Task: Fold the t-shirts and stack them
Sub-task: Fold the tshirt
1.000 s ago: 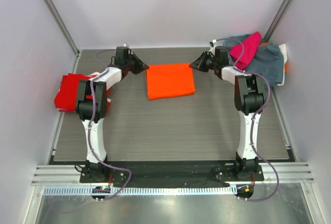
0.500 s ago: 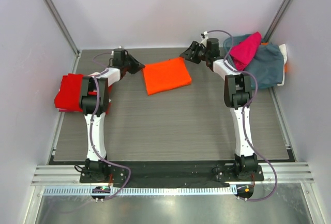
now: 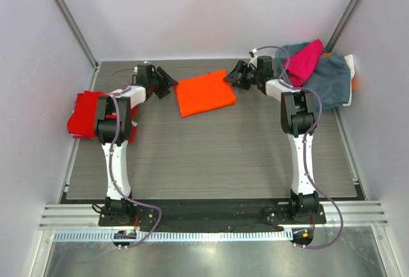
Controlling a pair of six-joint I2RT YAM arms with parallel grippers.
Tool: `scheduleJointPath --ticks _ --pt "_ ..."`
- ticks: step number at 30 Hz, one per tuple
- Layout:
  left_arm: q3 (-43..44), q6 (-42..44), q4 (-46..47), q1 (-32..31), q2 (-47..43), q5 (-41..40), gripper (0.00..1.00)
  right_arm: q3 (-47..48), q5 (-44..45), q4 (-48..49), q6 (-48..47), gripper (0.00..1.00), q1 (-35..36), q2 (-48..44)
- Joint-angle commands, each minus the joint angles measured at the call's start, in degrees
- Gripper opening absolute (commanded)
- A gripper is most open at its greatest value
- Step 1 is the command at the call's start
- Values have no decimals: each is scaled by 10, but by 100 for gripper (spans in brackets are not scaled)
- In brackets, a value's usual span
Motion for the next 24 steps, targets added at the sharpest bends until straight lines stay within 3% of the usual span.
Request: scheduleJointPath --ticks 1,10,19,24 --pt "-41 14 2 0 -50 20 62 -110 -25 50 4 74 8 -76" --pt "-227 -7 113 -8 -165 77 62 -319 -77 198 63 80 20 -177" --pt "-329 -7 161 -16 -210 128 58 -447 -51 198 58 63 34 -261" --pt "-383 1 193 -16 -243 144 57 -538 -56 254 72 67 36 -301"
